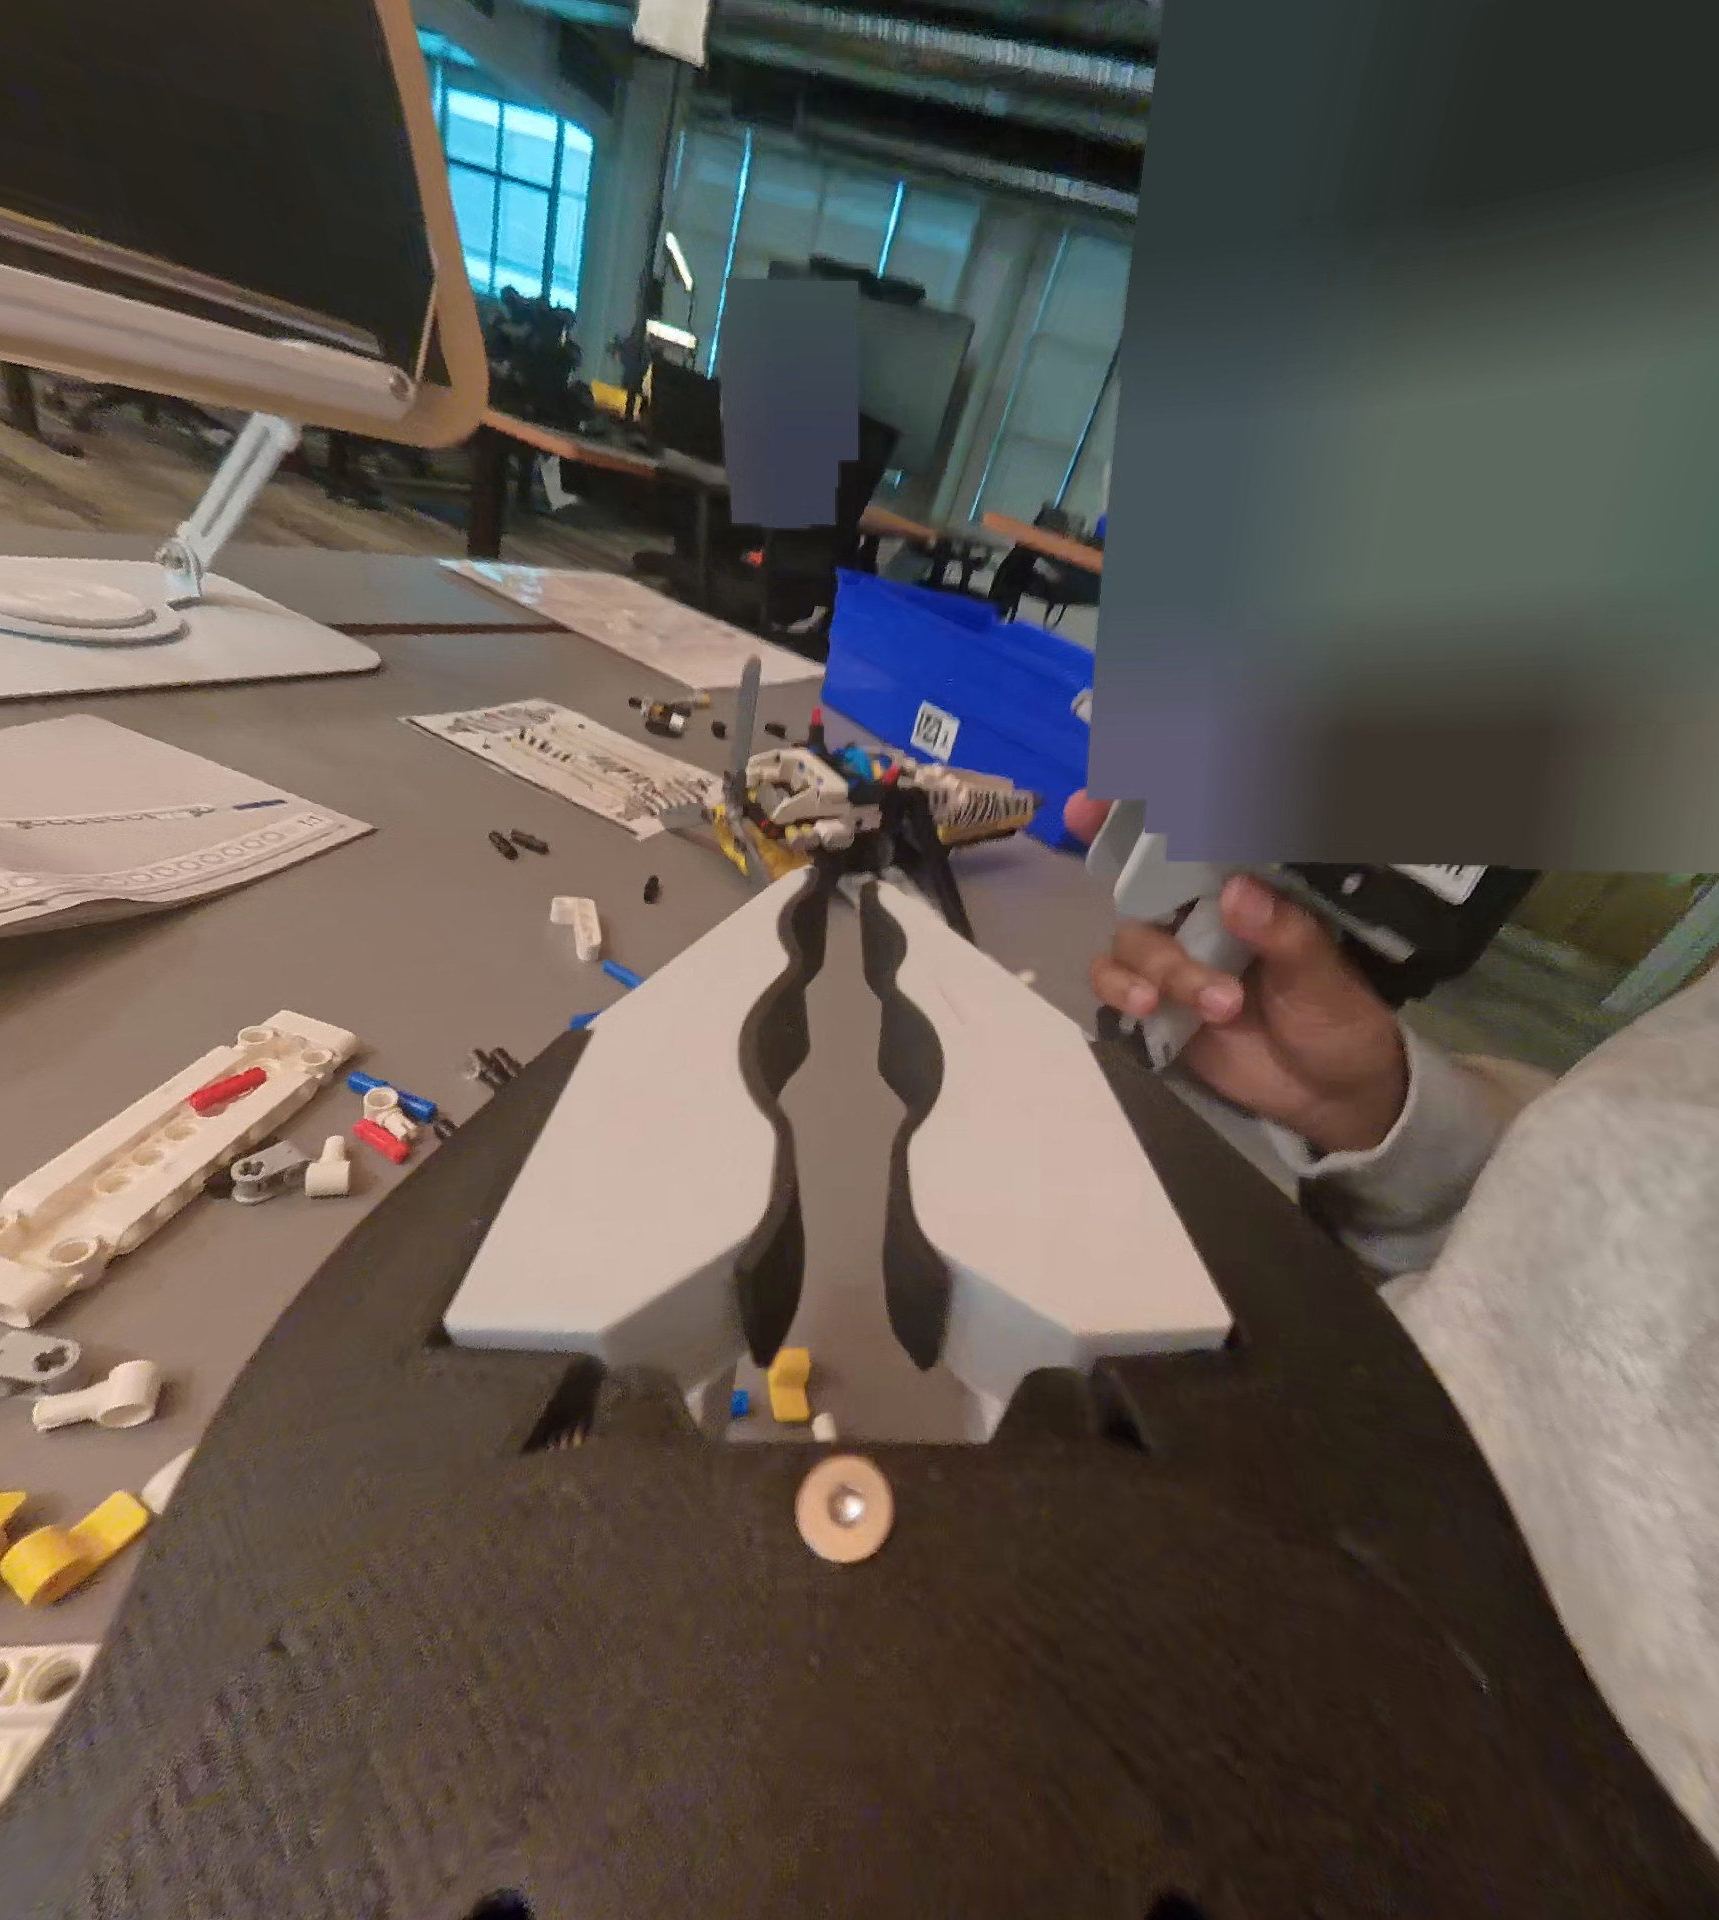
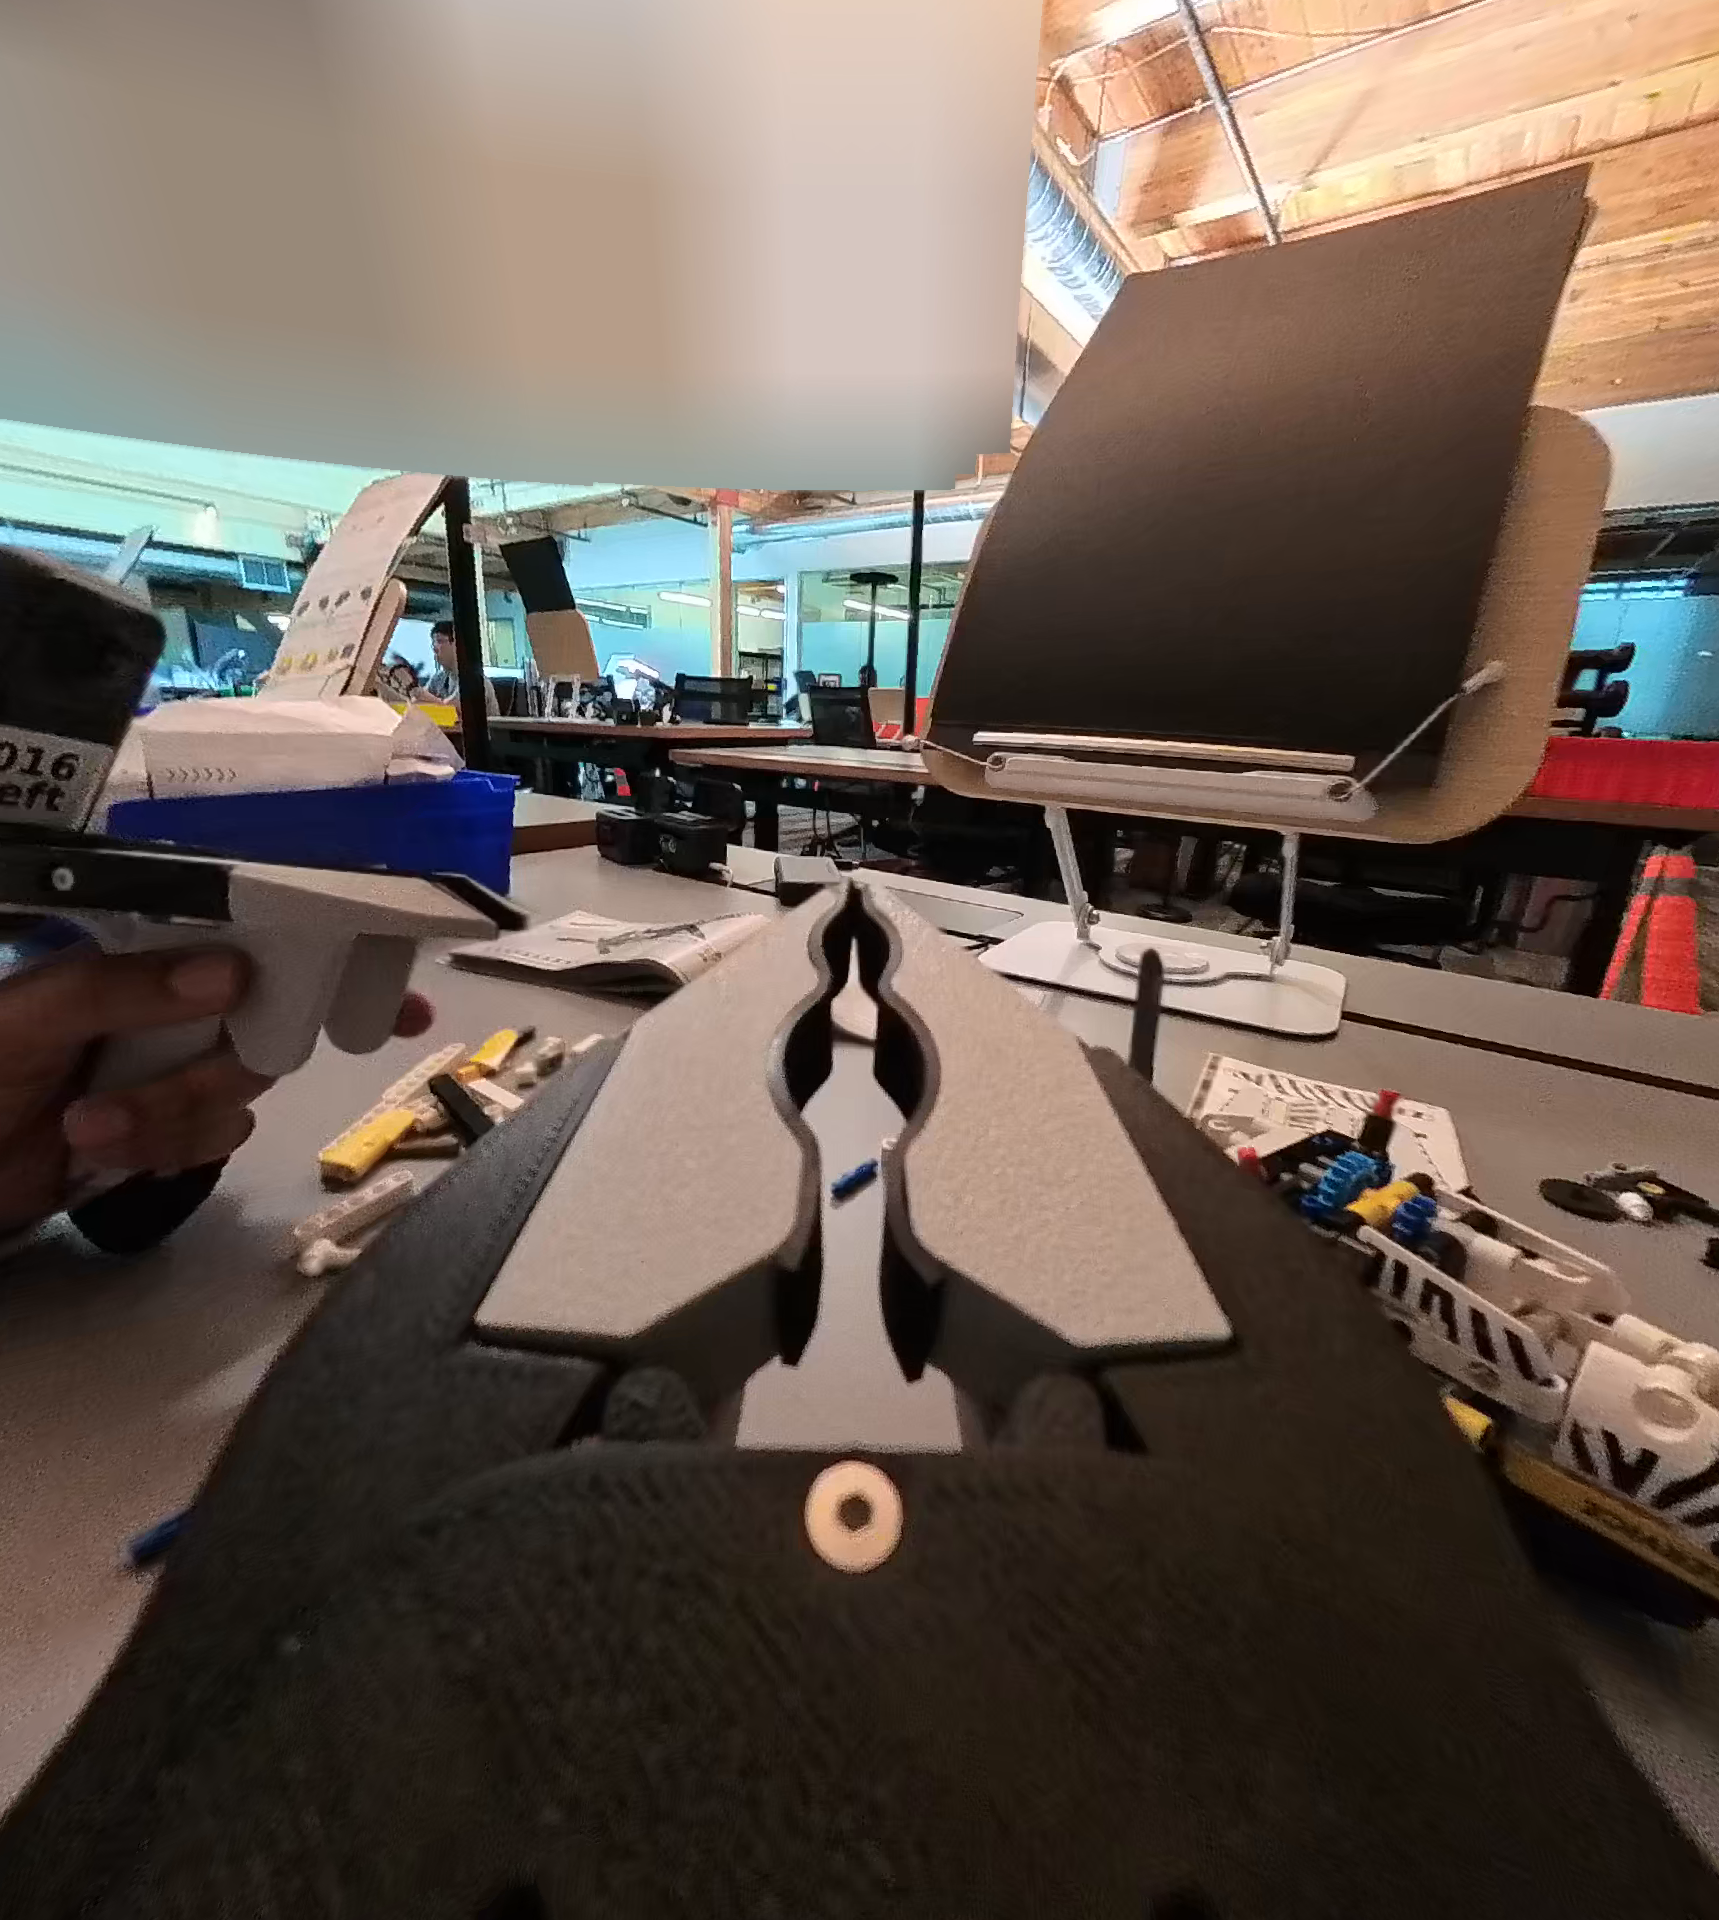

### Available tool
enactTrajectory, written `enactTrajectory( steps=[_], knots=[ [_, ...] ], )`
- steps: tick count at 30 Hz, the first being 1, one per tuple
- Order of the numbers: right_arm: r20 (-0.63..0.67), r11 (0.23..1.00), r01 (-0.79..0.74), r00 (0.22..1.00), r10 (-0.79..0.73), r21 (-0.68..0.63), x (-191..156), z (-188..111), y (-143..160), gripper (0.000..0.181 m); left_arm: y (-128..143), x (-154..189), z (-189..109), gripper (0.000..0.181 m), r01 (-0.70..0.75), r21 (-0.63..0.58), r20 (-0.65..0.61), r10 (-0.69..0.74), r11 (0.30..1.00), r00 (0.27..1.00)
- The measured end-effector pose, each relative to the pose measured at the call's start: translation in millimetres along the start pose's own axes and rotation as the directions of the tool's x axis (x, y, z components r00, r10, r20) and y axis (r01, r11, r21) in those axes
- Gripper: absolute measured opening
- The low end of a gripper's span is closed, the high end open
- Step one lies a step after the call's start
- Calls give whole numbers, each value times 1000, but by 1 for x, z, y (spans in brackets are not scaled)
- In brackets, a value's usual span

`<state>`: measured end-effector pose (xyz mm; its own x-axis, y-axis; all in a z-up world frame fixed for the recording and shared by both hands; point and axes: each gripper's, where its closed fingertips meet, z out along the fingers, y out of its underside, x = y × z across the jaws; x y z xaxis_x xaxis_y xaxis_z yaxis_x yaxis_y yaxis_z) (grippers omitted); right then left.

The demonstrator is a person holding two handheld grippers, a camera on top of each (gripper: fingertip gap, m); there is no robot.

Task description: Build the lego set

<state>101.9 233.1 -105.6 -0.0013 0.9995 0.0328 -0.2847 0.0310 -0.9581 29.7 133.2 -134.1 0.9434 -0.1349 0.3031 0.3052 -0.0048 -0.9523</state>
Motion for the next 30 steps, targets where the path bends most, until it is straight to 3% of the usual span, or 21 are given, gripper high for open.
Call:
enactTrajectory(
  steps=[3,6,8,10,13,17,22,30],
  knots=[
    [-17,999,-39,999,40,22,6,-3,-3,0,-18,-19,-15,0,96,119,48,-103,988,994],
    [-26,998,-59,998,60,34,10,-5,-5,0,-24,-51,-30,0,98,166,219,-134,981,966],
    [-23,998,-51,998,52,28,8,-4,-4,0,-15,-70,-32,0,63,80,350,-87,995,933],
    [-16,1000,-21,1000,21,20,4,-3,-3,0,0,-81,-25,10,36,-108,410,11,993,912],
    [-8,998,61,998,-61,1,-3,-1,0,0,31,-95,-15,25,50,-387,430,132,920,893],
    [4,994,112,994,-112,-9,-9,-1,2,0,58,-107,-7,25,133,-528,422,123,839,898],
    [-12,995,102,995,-102,-4,-5,-2,1,0,73,-116,-3,24,143,-572,432,148,808,889],
    [-5,991,136,991,-136,-14,-10,-1,2,0,73,-117,-5,15,145,-575,437,153,805,886]
  ],
)
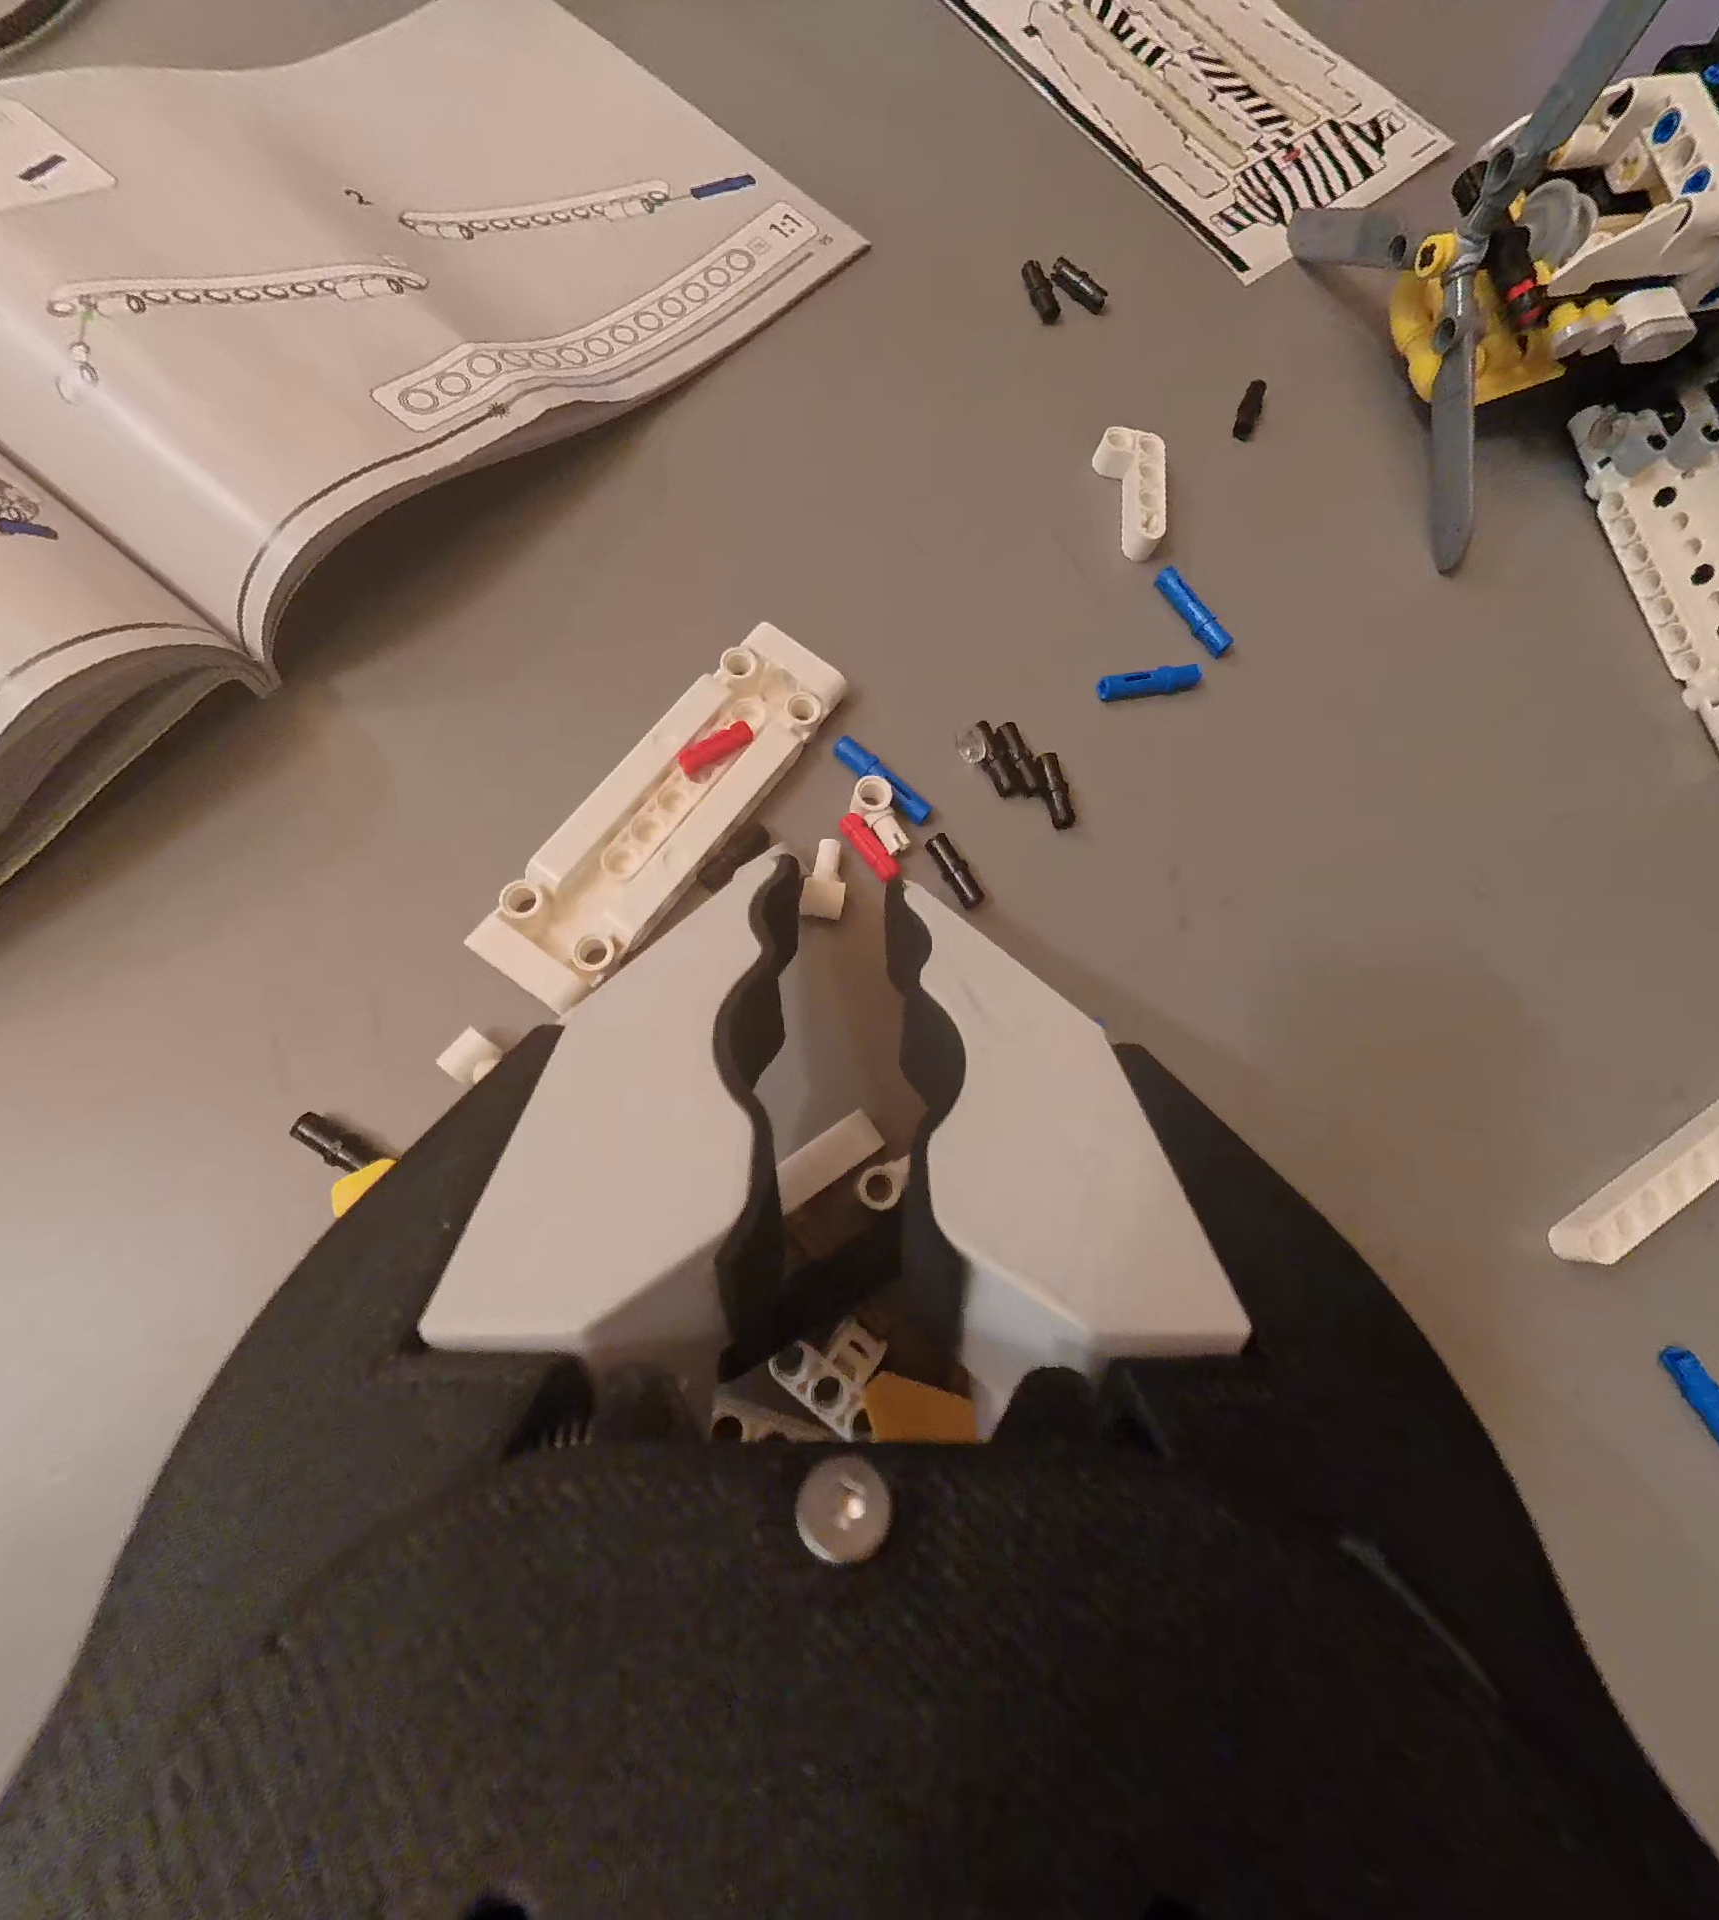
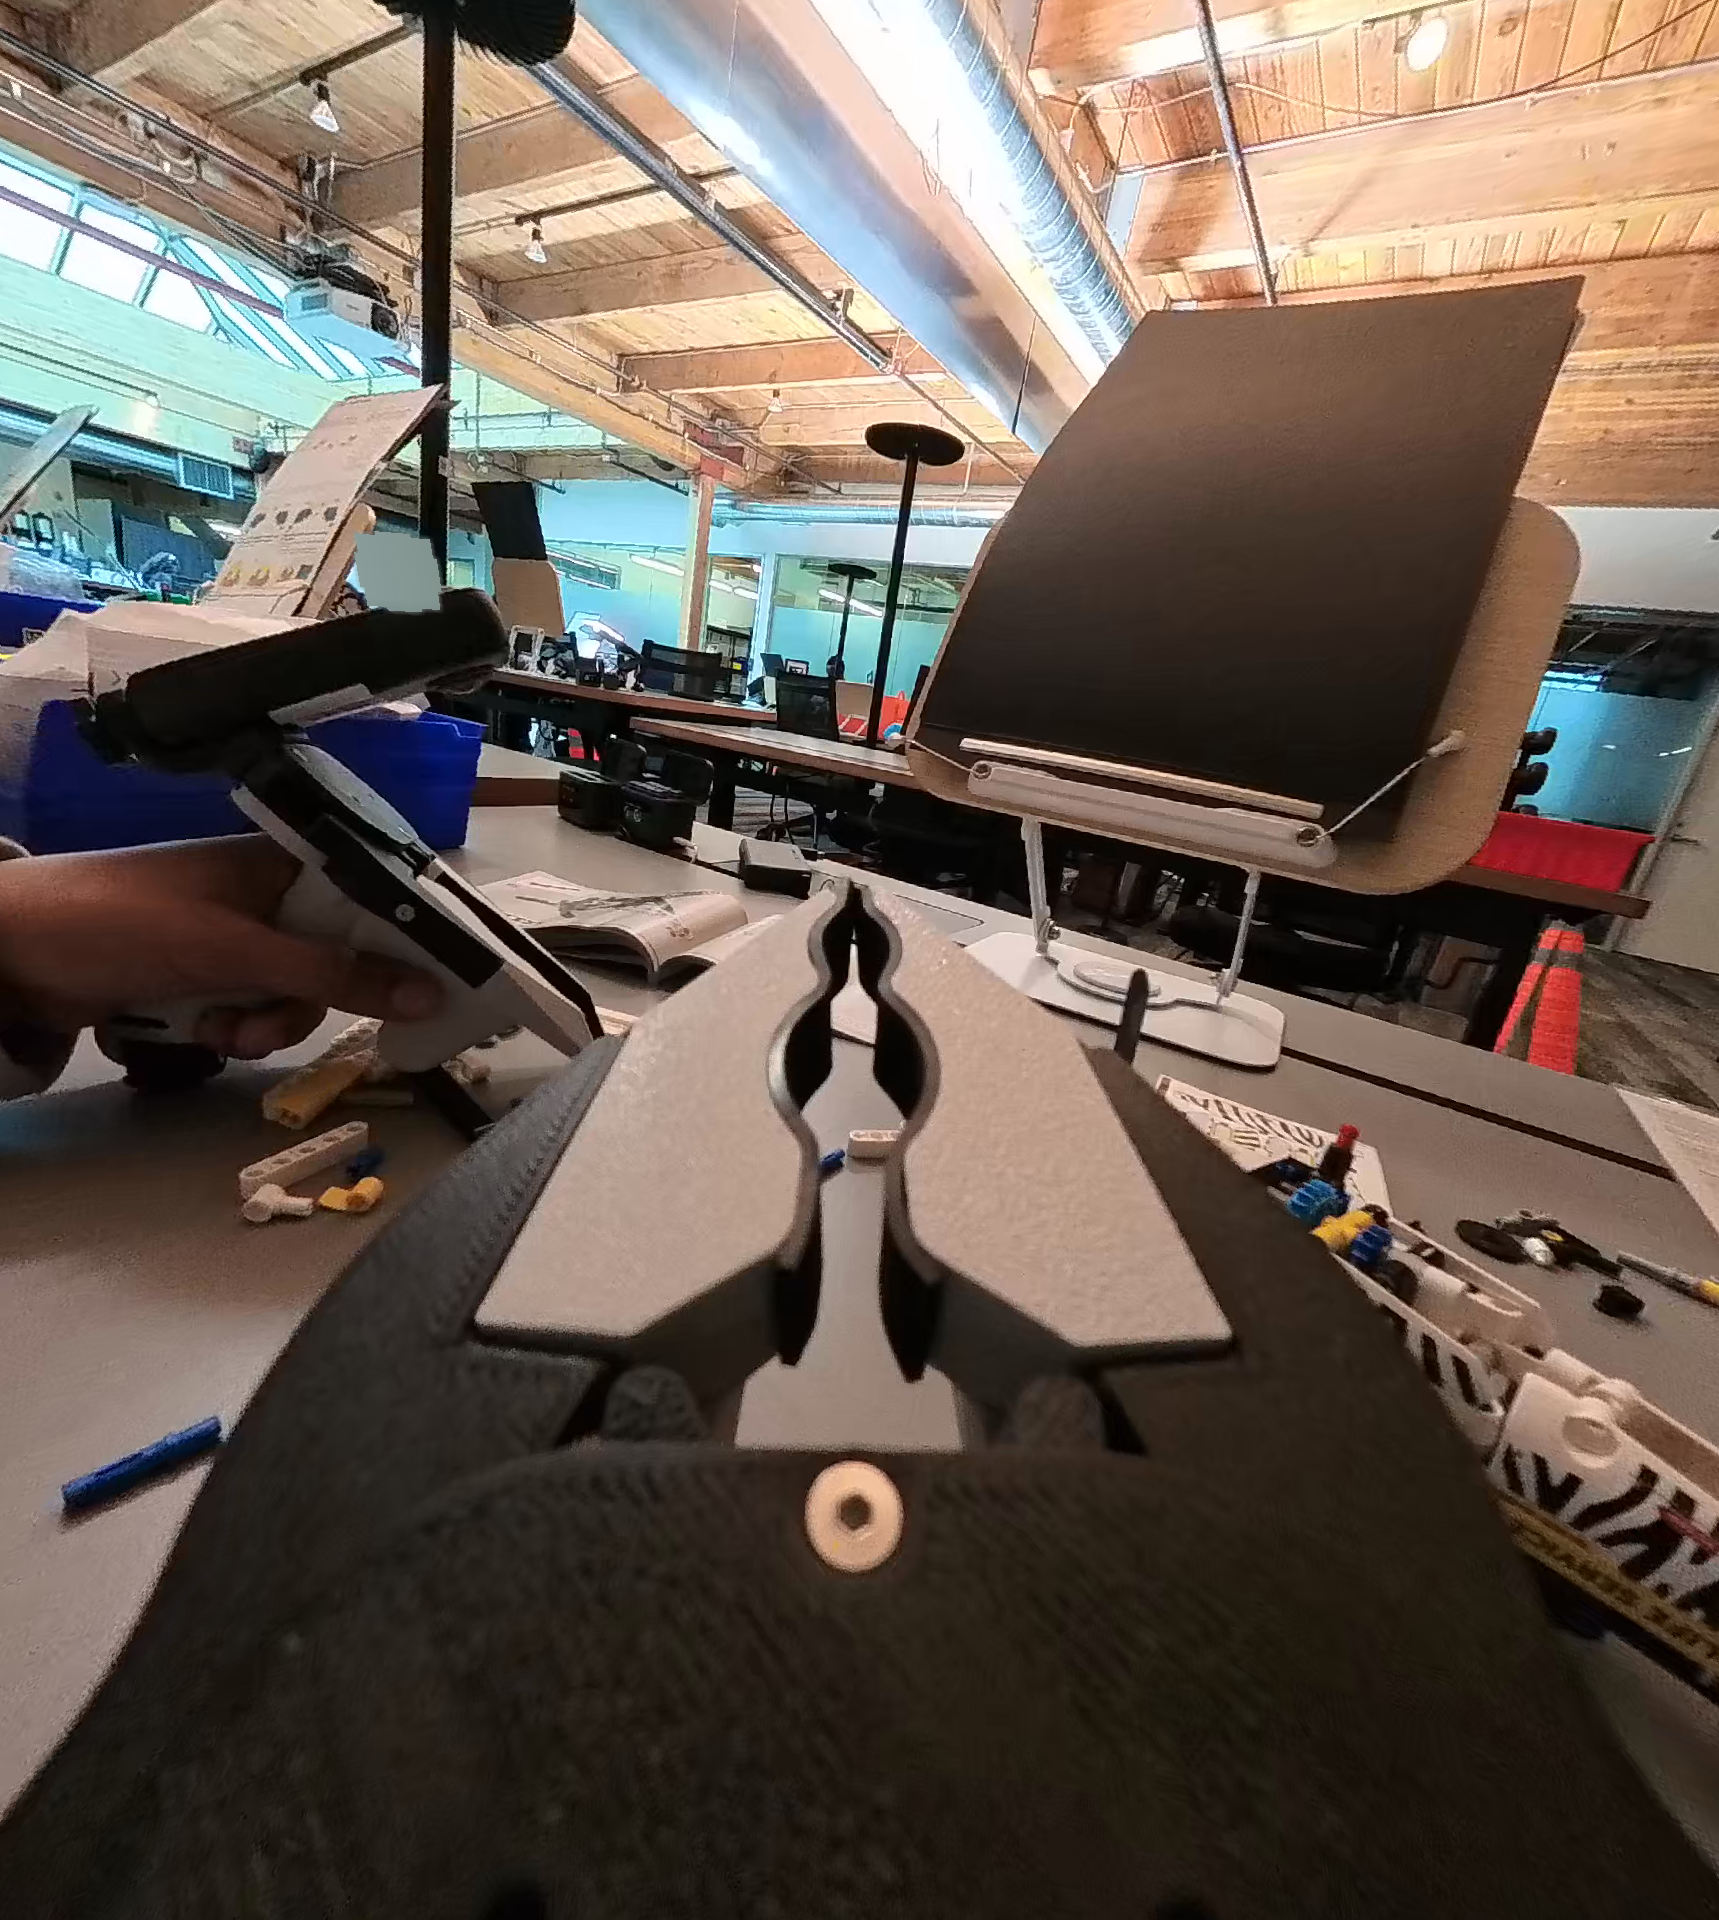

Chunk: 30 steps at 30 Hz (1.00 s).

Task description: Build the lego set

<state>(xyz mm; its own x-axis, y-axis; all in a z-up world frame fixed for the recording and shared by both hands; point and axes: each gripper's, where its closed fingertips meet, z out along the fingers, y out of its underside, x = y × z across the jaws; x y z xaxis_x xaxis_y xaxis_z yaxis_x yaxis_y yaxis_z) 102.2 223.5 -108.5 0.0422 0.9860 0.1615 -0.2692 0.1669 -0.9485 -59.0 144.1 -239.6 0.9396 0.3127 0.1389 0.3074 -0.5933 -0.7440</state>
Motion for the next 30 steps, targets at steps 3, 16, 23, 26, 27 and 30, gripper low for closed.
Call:
enactTrajectory(
  steps=[3,16,23,26,27,30],
  knots=[
    [1,1000,4,1000,-4,-1,-1,0,0,0,1,0,-1,13,-6,-3,6,6,1000,1000],
    [9,1000,18,1000,-18,1,-4,0,-1,0,8,-6,2,16,-56,-54,63,59,997,996],
    [11,1000,22,1000,-22,0,-5,1,-1,0,4,-1,-2,6,-63,-16,32,64,998,997],
    [11,1000,23,1000,-23,0,-5,1,-1,0,-1,-1,-7,6,-61,29,29,60,998,998],
    [11,1000,24,1000,-24,0,-5,1,-1,0,-2,-2,-9,6,-60,43,32,58,997,998],
    [12,1000,24,1000,-24,-1,-6,2,-1,0,-4,-3,-15,6,-51,80,28,49,996,998]
  ],
)
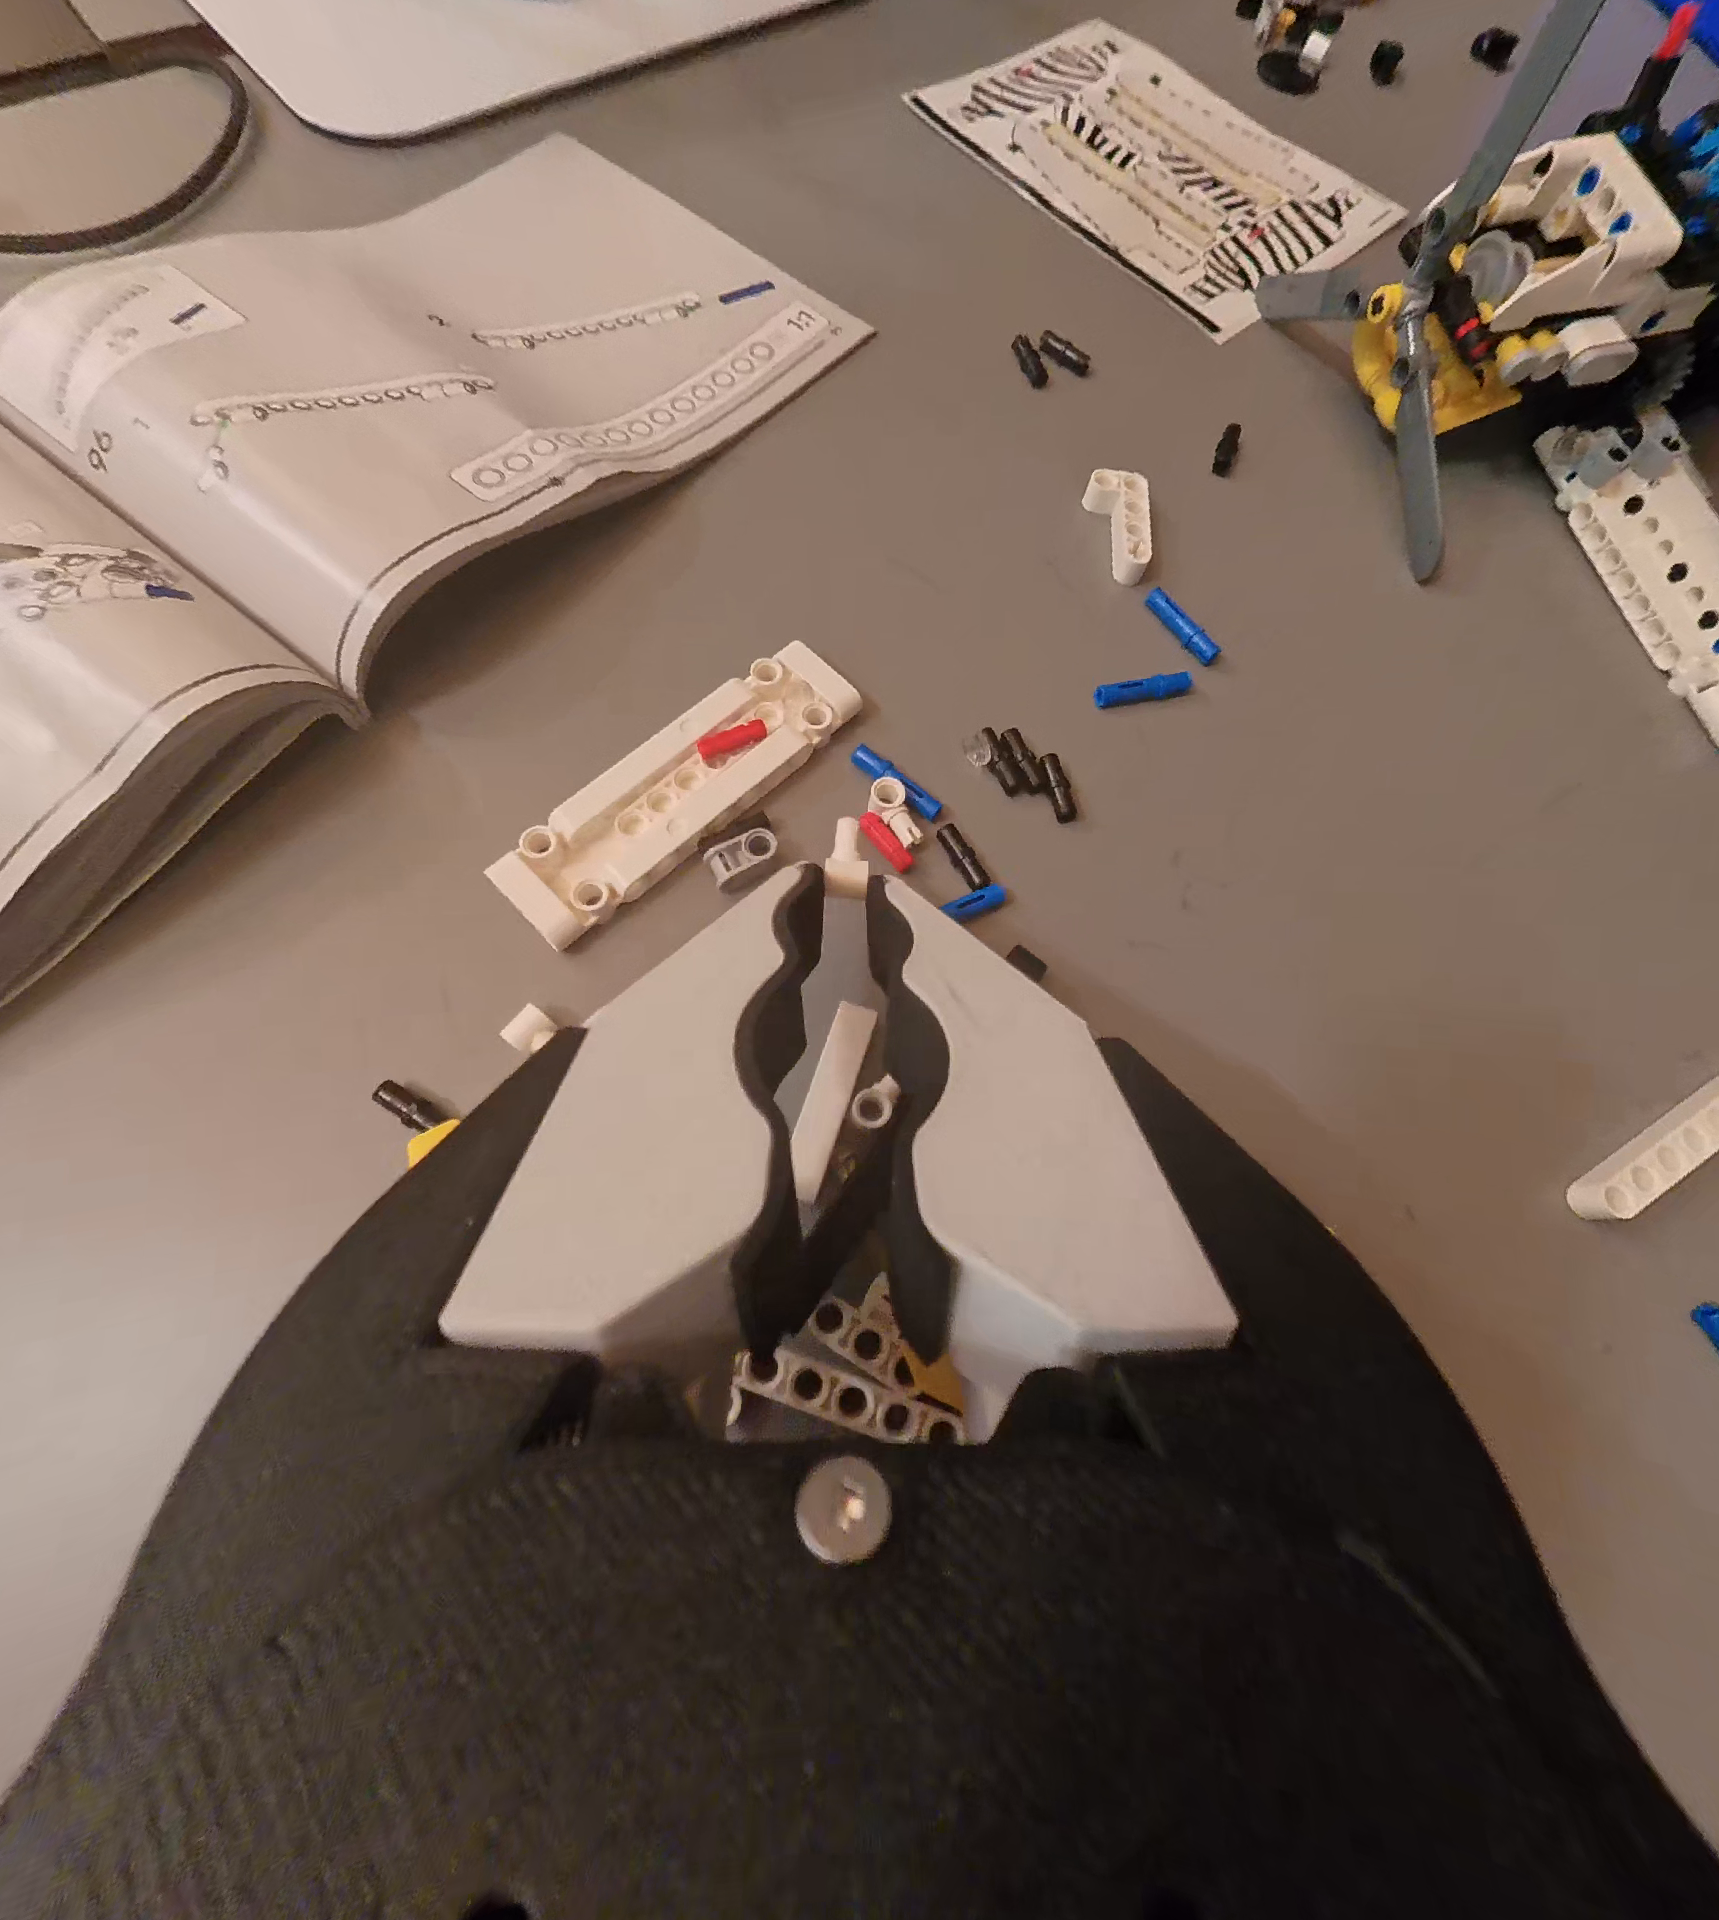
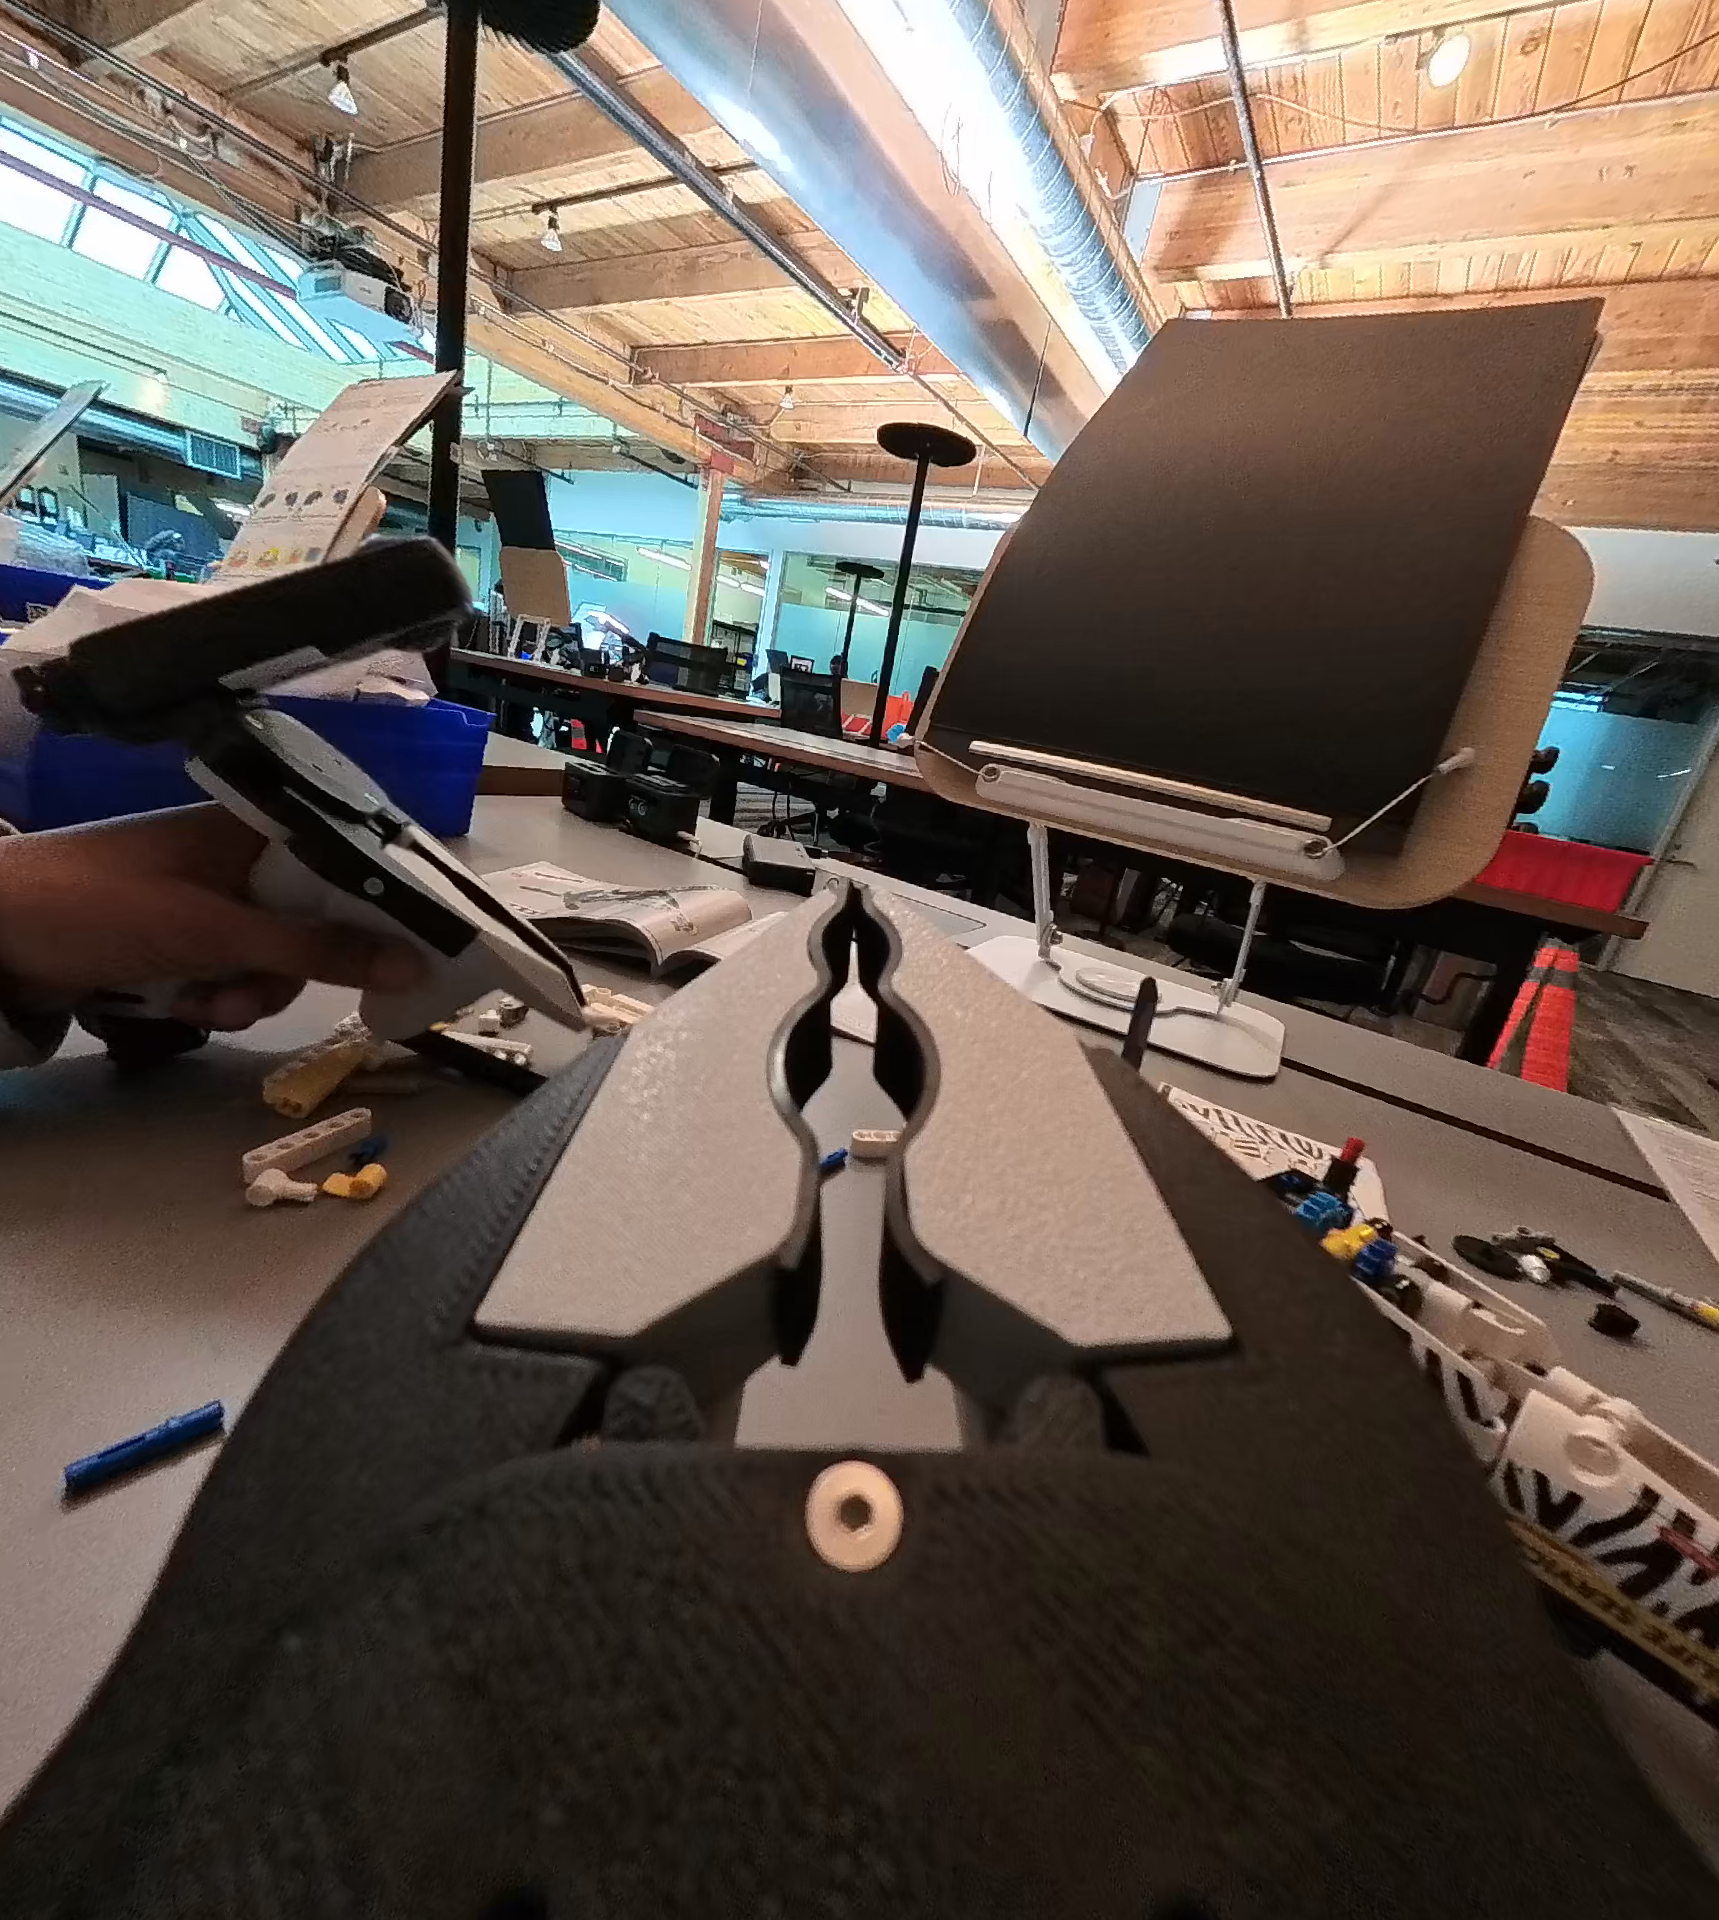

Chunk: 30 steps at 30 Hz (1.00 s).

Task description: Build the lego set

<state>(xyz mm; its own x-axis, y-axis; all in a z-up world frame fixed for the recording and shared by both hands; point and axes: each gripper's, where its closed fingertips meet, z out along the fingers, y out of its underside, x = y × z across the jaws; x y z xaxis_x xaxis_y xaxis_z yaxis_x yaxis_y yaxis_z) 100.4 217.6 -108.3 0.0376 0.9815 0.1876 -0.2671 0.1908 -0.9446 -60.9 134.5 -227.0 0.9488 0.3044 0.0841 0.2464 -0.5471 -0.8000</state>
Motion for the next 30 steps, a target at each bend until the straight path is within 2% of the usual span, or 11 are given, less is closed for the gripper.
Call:
enactTrajectory(
  steps=[9,12,14,16,19,21,22,23,26,30],
  knots=[
    [5,1000,17,1000,-17,-3,-3,1,0,0,-8,9,-7,7,10,67,-73,-5,998,997],
    [33,998,66,997,-65,-2,-10,2,0,0,-27,35,-21,7,97,168,-227,-57,981,972],
    [73,995,97,993,-97,0,-21,2,0,0,-42,61,-34,6,214,219,-387,-116,952,915],
    [75,991,132,989,-131,-13,-27,5,2,0,-48,92,-42,6,269,211,-514,-127,940,848],
    [113,963,265,959,-259,-41,-44,8,10,0,-47,135,-50,6,254,184,-623,-87,950,777],
    [155,930,367,921,-358,-35,-59,7,15,14,-49,155,-58,6,307,137,-711,-123,942,693],
    [162,911,411,902,-400,-36,-64,6,18,14,-50,159,-60,6,331,116,-736,-143,936,662],
    [171,893,448,884,-435,-41,-67,6,21,14,-50,161,-60,6,344,103,-746,-156,933,647],
    [177,855,515,848,-499,-58,-71,5,26,28,-41,158,-51,6,308,79,-708,-164,948,687],
    [160,795,602,795,-586,-76,-73,6,31,34,-36,168,-50,7,276,57,-712,-155,959,685]
  ],
)
